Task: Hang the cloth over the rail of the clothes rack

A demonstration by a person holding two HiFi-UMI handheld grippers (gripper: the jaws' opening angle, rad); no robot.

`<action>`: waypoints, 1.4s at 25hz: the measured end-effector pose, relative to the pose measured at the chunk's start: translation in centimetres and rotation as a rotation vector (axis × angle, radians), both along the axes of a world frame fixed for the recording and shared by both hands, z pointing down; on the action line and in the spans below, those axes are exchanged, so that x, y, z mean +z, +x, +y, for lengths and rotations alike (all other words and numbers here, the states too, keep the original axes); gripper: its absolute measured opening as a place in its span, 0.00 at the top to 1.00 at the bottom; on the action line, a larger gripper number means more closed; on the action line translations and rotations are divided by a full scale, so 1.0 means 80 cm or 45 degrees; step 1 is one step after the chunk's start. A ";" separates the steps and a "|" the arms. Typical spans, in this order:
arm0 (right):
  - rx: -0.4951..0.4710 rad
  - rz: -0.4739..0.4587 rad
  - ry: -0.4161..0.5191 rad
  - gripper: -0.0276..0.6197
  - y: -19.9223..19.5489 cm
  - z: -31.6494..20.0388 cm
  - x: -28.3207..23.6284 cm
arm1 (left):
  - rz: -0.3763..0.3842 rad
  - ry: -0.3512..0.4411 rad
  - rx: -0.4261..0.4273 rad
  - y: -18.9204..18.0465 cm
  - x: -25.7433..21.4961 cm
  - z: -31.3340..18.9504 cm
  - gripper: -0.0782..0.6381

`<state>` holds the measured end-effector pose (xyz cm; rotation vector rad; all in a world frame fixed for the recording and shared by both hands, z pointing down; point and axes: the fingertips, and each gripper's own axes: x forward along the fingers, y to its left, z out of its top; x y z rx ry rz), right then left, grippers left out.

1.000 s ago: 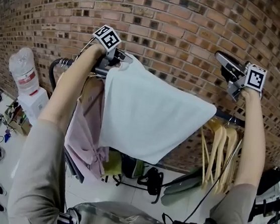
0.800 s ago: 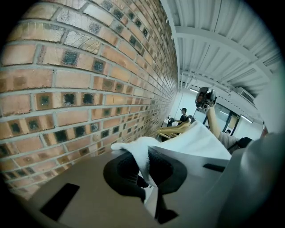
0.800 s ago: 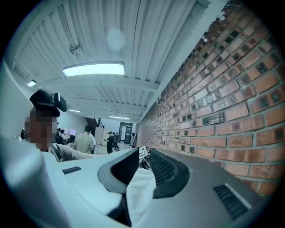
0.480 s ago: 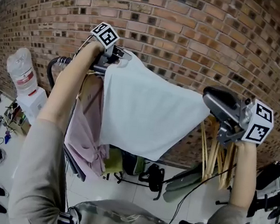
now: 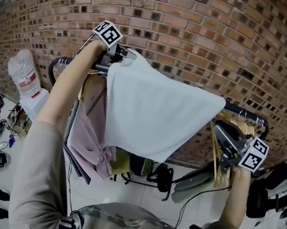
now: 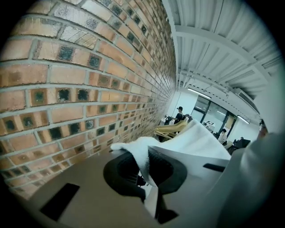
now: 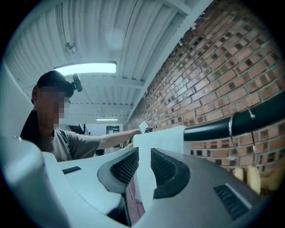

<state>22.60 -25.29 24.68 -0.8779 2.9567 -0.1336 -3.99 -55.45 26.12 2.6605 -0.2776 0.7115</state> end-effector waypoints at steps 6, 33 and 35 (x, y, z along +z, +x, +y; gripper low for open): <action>0.145 0.108 -0.078 0.83 0.022 -0.046 0.054 | -0.033 -0.009 0.005 -0.003 0.004 0.003 0.87; -0.157 -0.064 0.046 0.91 -0.006 -0.057 0.050 | -0.008 -0.019 0.041 0.001 0.003 -0.001 0.87; -0.167 -0.072 0.046 0.92 -0.007 -0.055 0.049 | -0.014 -0.019 0.032 -0.001 0.004 -0.002 0.87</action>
